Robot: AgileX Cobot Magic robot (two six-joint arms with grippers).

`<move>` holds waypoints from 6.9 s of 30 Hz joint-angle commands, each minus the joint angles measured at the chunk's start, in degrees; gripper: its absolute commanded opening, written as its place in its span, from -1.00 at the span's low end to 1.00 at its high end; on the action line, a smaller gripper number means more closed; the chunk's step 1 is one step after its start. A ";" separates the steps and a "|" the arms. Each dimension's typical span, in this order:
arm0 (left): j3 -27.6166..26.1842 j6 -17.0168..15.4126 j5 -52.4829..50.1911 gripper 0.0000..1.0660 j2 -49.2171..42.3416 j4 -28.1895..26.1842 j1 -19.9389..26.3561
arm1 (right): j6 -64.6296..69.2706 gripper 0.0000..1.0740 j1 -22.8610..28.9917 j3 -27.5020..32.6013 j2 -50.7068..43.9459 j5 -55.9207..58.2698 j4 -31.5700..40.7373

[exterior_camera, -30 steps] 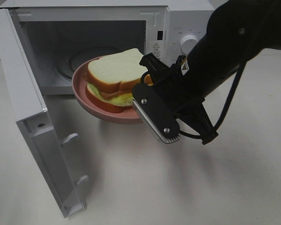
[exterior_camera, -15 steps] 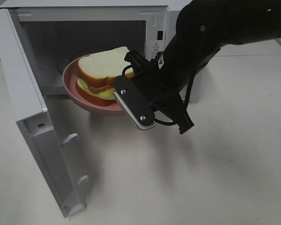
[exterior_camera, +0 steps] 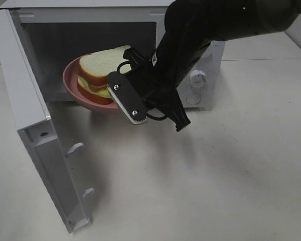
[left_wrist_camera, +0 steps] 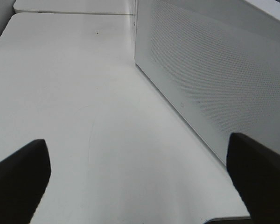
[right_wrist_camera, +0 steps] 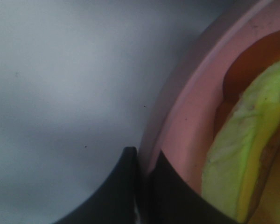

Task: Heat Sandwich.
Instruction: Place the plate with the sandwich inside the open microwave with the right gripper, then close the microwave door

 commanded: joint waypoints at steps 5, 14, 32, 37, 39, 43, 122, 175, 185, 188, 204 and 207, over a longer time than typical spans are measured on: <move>0.17 0.06 -0.34 0.82 -1.15 -0.46 -0.17 | 4.93 -1.00 -0.11 -6.76 3.38 1.32 -4.13; 0.17 0.06 -0.34 0.82 -1.15 -0.46 -0.17 | 10.49 -1.00 -0.11 -14.50 8.71 5.21 -5.96; 0.17 0.06 -0.34 0.82 -1.15 -0.46 -0.17 | 16.44 -1.00 -0.11 -26.59 17.07 7.96 -10.14; 0.17 0.06 -0.34 0.82 -1.15 -0.46 -0.17 | 16.79 -1.00 -0.11 -30.02 19.54 7.96 -10.77; 0.17 0.06 -0.34 0.82 -1.15 -0.46 -0.17 | 16.79 -1.00 -0.11 -31.11 20.40 7.96 -11.75; 0.17 0.06 -0.34 0.82 -1.15 -0.46 -0.17 | 16.56 -0.99 -0.17 -32.60 21.83 7.51 -11.86; 0.17 0.06 -0.34 0.82 -1.15 -0.46 -0.17 | 43.89 0.54 -0.80 8.08 -6.02 -15.07 -14.04; 0.17 0.06 -0.34 0.82 -1.15 -0.46 -0.17 | 89.67 0.42 -0.80 28.42 -63.37 31.51 -8.25; 0.17 0.06 -0.34 0.82 -1.15 -0.46 -0.17 | 91.90 0.42 -0.97 30.08 -80.21 38.85 -8.48; 0.17 0.06 -0.34 0.82 -1.15 -0.46 -0.17 | 92.99 0.42 -2.86 32.77 -83.71 38.96 -8.37; 0.17 0.06 -0.34 0.82 -1.15 -0.46 -0.17 | 93.11 0.42 -23.43 43.95 -98.43 37.76 -8.37; 0.17 0.06 -0.34 0.82 -1.15 -0.46 -0.17 | 93.05 0.42 -27.22 44.92 -100.73 37.01 -7.79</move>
